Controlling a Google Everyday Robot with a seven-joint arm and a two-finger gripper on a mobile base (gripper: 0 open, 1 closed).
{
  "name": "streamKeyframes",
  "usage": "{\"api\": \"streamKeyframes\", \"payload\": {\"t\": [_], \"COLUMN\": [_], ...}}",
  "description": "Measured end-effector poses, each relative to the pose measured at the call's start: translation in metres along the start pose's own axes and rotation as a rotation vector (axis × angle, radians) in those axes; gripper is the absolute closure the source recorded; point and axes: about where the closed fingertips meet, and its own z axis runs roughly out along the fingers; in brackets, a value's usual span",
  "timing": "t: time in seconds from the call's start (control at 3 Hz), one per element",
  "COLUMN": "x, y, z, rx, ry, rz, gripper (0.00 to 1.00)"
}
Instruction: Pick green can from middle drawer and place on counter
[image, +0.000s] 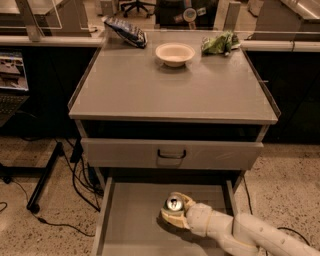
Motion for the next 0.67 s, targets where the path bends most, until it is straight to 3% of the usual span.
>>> {"api": "streamKeyframes", "payload": {"t": [0.67], "x": [-0.112], "y": [-0.003], "z": [-0.056], "rx": [-0.154], "ry": [-0.034], "rz": [-0.128], "gripper": [1.0]}}
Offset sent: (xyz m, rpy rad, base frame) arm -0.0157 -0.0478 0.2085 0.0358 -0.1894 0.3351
